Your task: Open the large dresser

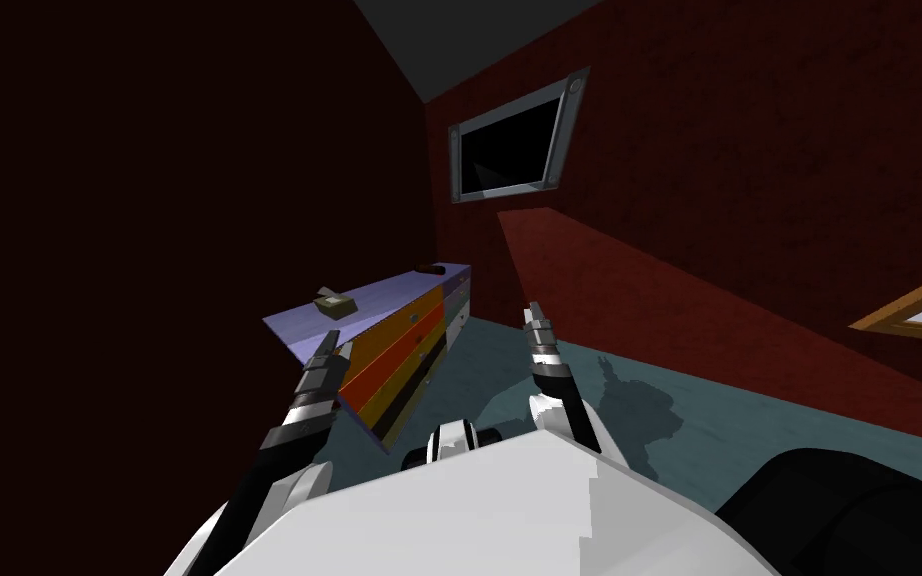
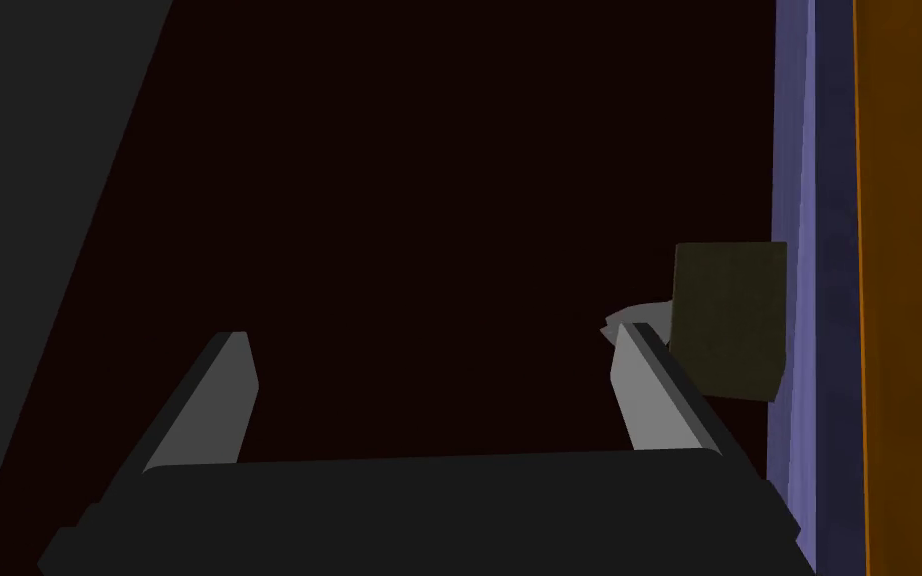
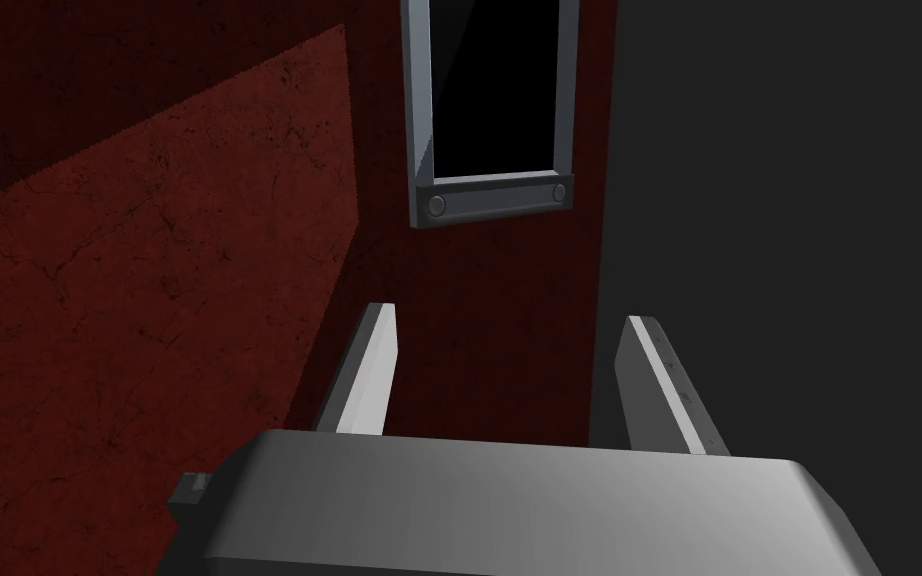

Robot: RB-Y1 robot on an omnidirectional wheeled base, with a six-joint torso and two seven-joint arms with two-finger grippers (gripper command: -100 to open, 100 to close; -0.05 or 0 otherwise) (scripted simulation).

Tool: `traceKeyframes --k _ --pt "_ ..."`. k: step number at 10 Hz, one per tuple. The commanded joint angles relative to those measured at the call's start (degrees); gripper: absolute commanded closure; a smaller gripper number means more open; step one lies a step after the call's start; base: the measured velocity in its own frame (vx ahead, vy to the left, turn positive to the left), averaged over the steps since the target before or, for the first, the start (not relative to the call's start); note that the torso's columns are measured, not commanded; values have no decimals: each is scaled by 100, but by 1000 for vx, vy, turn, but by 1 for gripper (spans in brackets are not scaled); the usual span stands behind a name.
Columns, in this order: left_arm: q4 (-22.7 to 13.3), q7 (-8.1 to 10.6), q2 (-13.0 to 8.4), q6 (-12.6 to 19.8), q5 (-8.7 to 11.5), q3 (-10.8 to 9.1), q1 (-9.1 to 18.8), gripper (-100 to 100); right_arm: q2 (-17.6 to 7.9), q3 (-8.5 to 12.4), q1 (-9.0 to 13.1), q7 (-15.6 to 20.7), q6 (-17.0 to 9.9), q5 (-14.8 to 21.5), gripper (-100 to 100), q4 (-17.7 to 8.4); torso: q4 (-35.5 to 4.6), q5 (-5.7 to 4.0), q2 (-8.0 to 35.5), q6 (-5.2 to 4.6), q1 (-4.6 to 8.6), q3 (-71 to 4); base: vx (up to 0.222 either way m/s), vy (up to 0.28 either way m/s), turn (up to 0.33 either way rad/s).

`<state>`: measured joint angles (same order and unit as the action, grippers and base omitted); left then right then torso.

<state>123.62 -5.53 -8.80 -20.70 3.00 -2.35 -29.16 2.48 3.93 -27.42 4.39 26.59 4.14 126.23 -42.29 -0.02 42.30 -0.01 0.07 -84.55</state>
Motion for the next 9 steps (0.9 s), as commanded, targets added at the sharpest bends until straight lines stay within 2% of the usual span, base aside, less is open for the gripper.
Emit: traceKeyframes --k 1,6,9 --pt "-319 41 -5 -33 78 -159 60 -100 0 0 0 0 0 0 0 0 0 -1 4 1 0 1 158 -119 93" --pt "-904 114 68 -57 235 -473 166 -100 0 0 0 0 0 0 0 0 3 1 -11 0 -9 -7 174 -145 96" --pt "-1252 158 -6 -71 329 -662 229 -100 -1 0 1 0 0 0 0 0 -2 4 11 -1 -19 5 149 -116 83"
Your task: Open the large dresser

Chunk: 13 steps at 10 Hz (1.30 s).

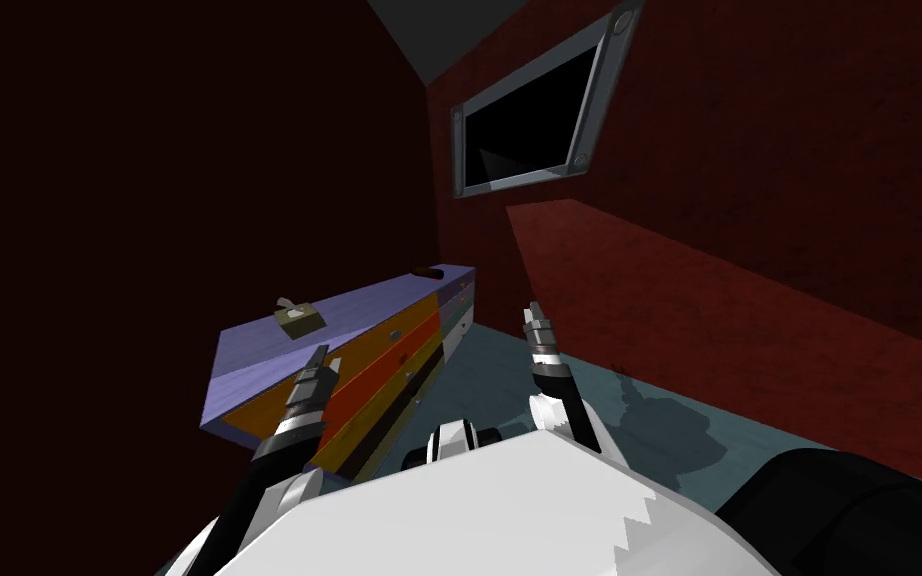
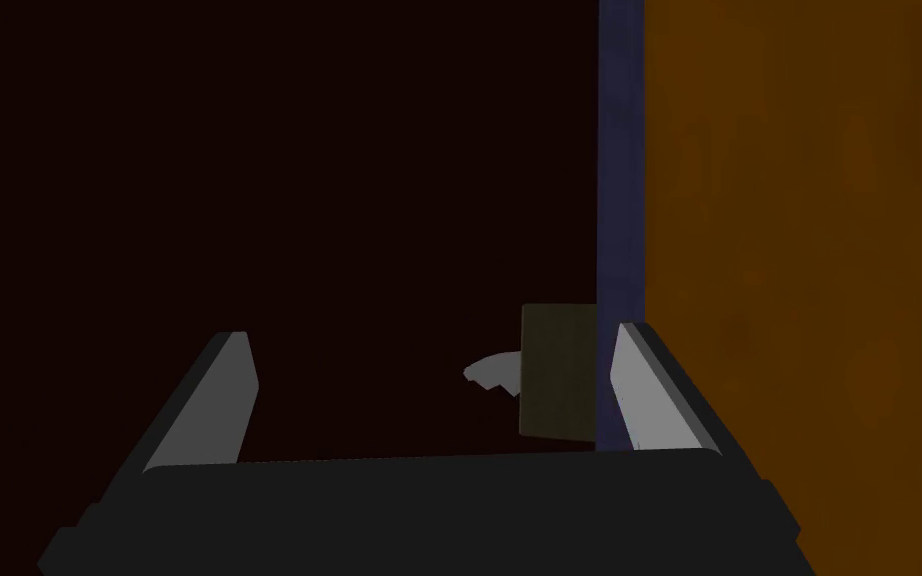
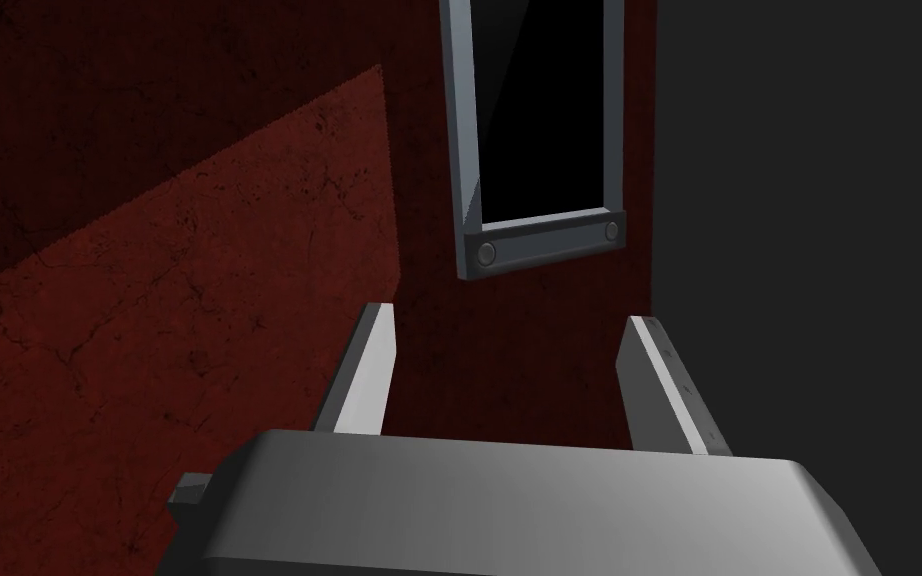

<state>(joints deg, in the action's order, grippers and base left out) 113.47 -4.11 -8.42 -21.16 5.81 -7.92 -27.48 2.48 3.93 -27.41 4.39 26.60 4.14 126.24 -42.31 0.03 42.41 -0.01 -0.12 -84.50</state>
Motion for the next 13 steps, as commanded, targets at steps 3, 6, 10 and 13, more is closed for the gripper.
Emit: traceKeyframes --k 3,6,10,13 --pt "-514 51 -106 -36 123 -255 111 -100 0 0 0 0 0 0 0 0 2 -4 -12 1 15 -6 127 -122 88" --pt "-823 90 -125 -49 207 -424 167 -100 0 0 0 0 0 0 0 0 4 -3 -18 1 13 -10 138 -124 81" --pt "-1284 148 -89 -68 333 -675 250 -100 1 0 0 0 0 0 0 0 10 3 -30 -13 9 -14 156 -150 100" --pt "-1630 192 54 -83 426 -864 312 -100 1 0 0 0 0 0 0 0 7 -3 -28 0 12 -15 146 -171 84"
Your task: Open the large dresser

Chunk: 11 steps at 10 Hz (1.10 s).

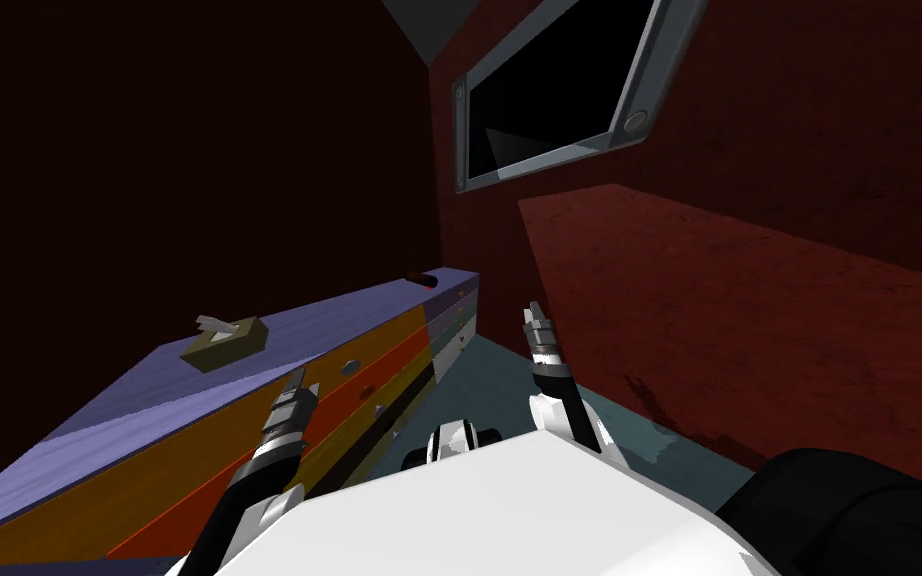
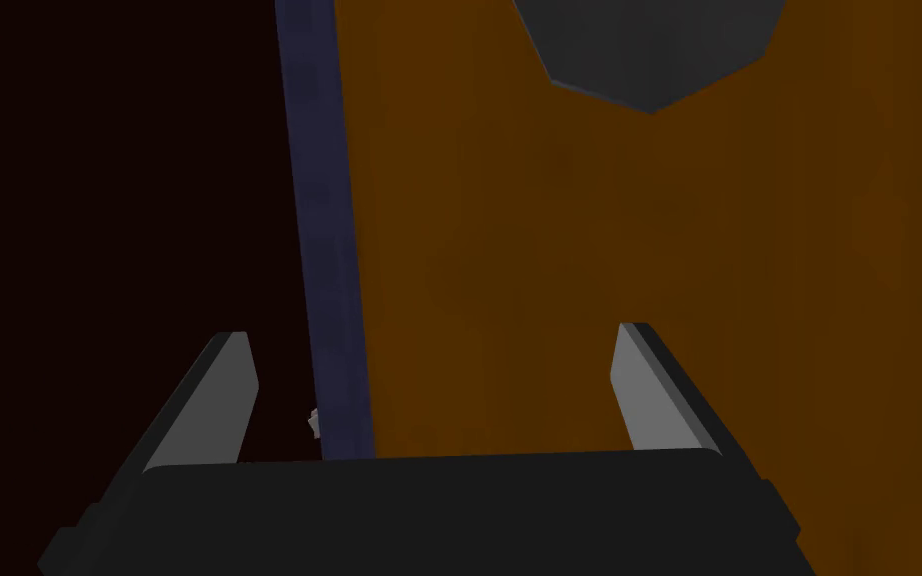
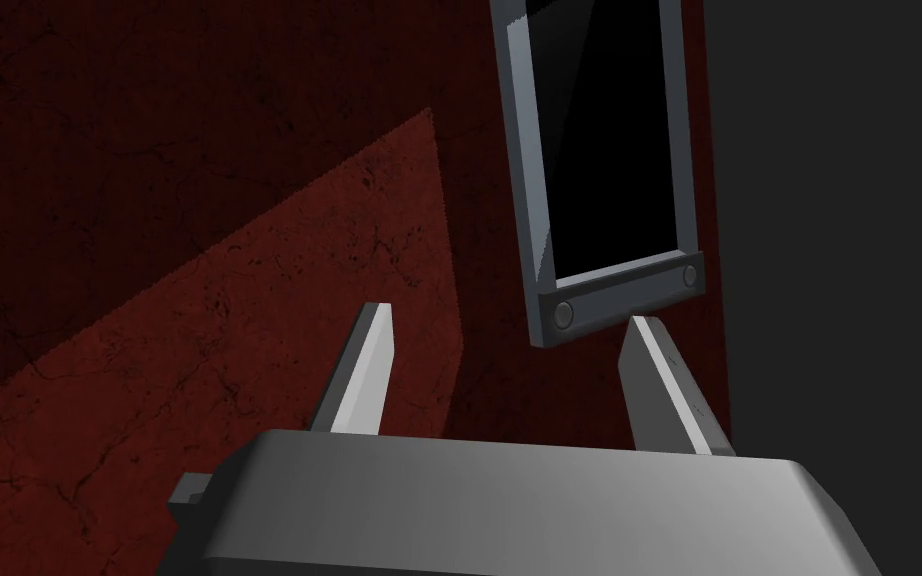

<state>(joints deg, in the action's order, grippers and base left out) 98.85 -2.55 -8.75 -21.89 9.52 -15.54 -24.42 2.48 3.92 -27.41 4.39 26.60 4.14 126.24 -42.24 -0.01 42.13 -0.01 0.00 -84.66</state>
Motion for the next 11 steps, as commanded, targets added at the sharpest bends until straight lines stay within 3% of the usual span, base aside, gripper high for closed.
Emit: traceKeyframes --k 1,7,9,10,11 --pt "-272 49 178 -15 84 -159 25 -100 -1 1 0 0 0 0 0 0 -2 4 11 2 -17 5 131 -125 79" --pt "-631 95 1065 -31 183 -357 90 -100 -1 1 2 0 0 0 0 0 -8 4 31 1 -13 18 87 -105 54" --pt "-472 88 971 122 204 -398 86 -100 -2 1 3 0 -1 0 0 0 -7 5 25 1 -18 15 40 -1 -8" --pt "-560 99 968 28 197 -376 87 -100 -2 2 2 0 -1 0 0 0 -2 4 4 1 -16 3 42 11 -5" --pt "-548 102 965 45 199 -379 85 100 -2 2 2 0 0 0 0 0 -2 3 11 2 -5 5 6 5 8"
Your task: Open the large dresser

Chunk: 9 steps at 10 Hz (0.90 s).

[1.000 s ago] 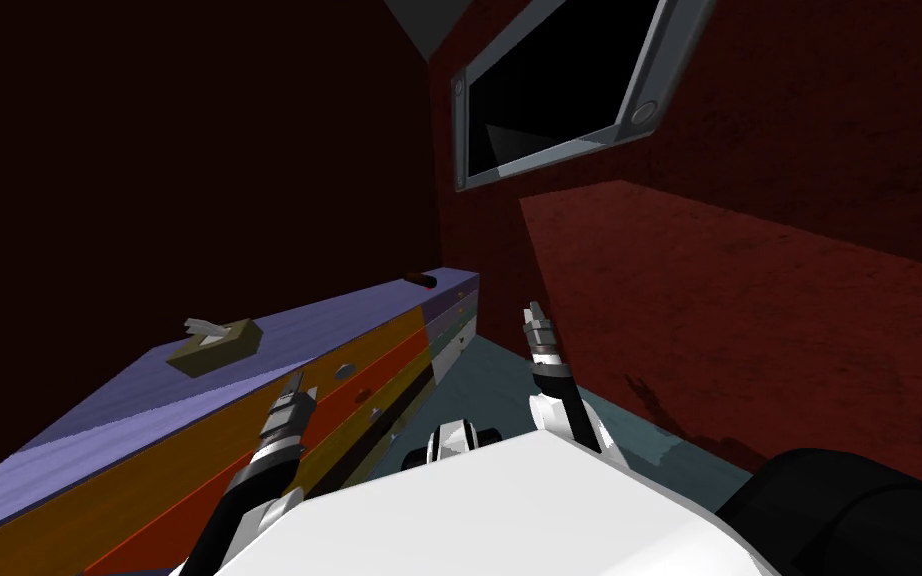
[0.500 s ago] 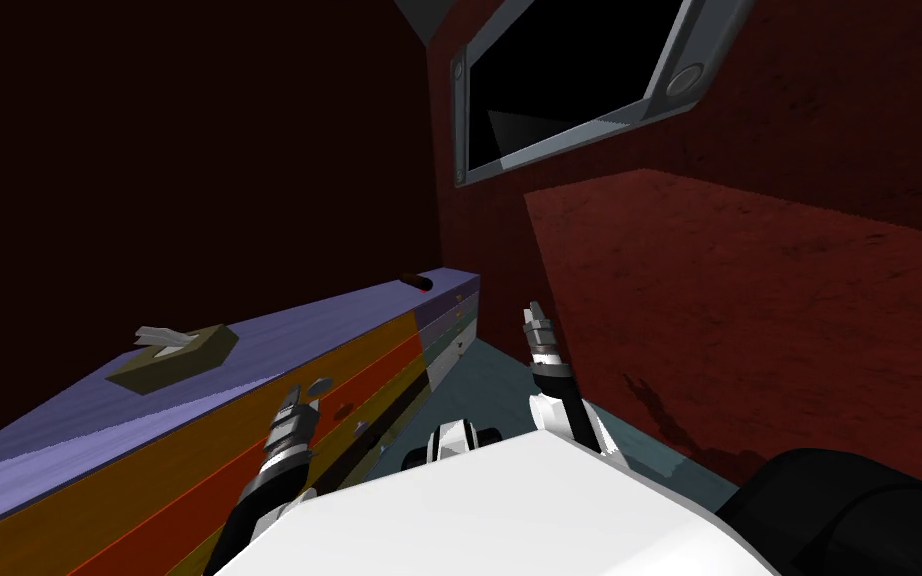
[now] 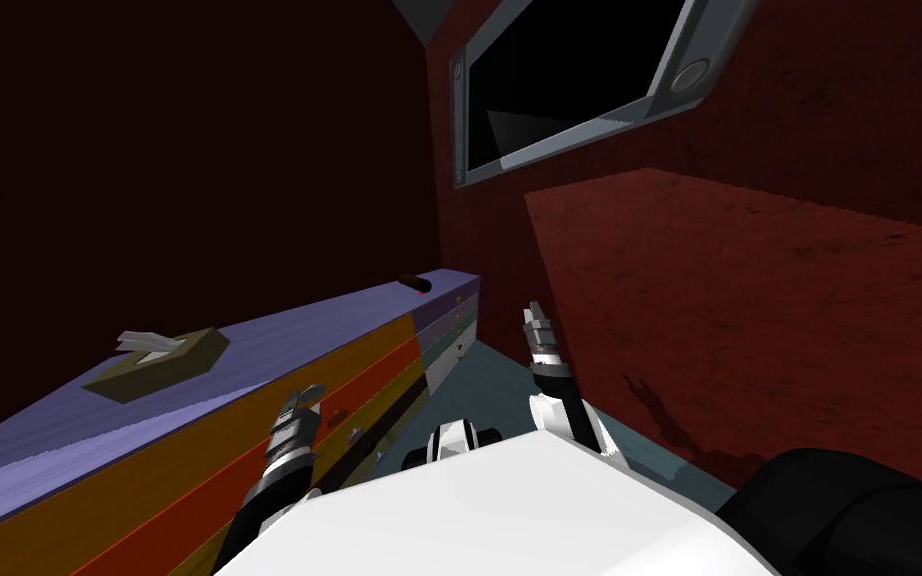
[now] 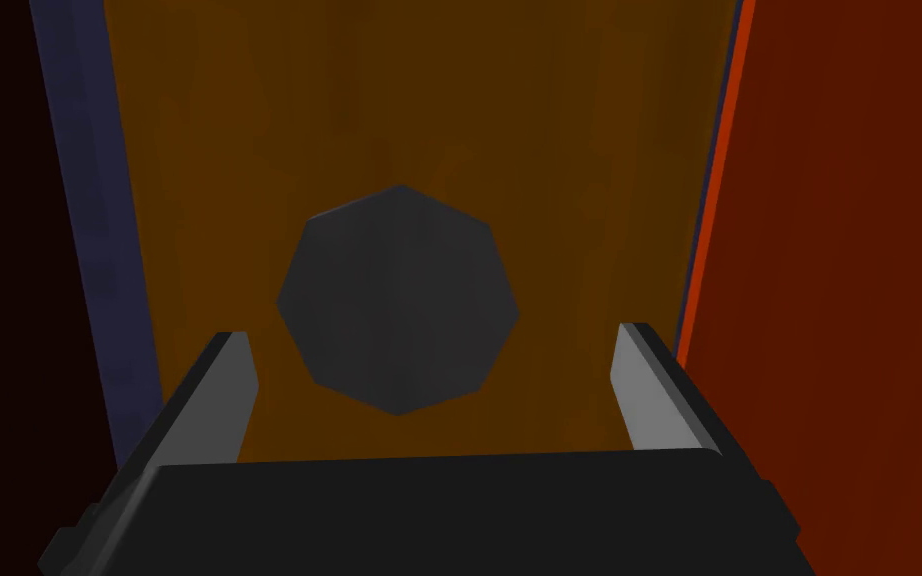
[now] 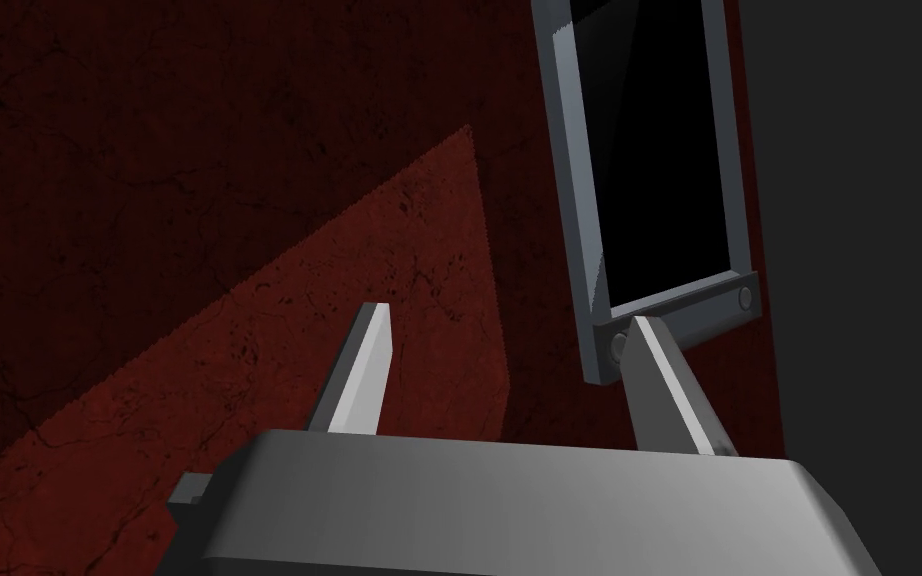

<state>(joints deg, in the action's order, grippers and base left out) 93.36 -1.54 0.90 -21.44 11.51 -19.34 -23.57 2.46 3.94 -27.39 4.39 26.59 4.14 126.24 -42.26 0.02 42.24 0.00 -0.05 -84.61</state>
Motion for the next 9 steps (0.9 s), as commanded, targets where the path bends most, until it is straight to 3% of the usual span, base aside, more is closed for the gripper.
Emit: traceKeyframes --k 1,2,4,5,6,9 --pt "-267 28 -263 -131 79 8 297 100 1 -1 1 0 0 0 0 0 7 11 2 -4 -1 8 -91 -65 30" --pt "-425 28 -263 -131 79 8 460 100 1 -1 2 0 0 0 0 0 9 20 5 -15 0 11 -119 -72 20" --pt "-601 28 -263 -131 79 8 460 100 1 -1 2 0 0 0 0 0 18 25 -28 -18 -10 -7 -43 -26 -10" --pt "-823 57 -520 -244 158 19 743 100 1 -1 1 0 0 0 0 0 29 33 -52 -14 -29 -22 -74 -54 22" --pt "-954 57 -520 -244 158 19 893 100 1 -1 1 0 0 0 0 0 19 24 -36 -23 -11 -17 -97 -62 25" --pt "-1222 57 -520 -244 158 19 910 100 1 -1 1 0 0 0 0 0 37 40 -61 -41 -11 -25 -23 -13 -3"
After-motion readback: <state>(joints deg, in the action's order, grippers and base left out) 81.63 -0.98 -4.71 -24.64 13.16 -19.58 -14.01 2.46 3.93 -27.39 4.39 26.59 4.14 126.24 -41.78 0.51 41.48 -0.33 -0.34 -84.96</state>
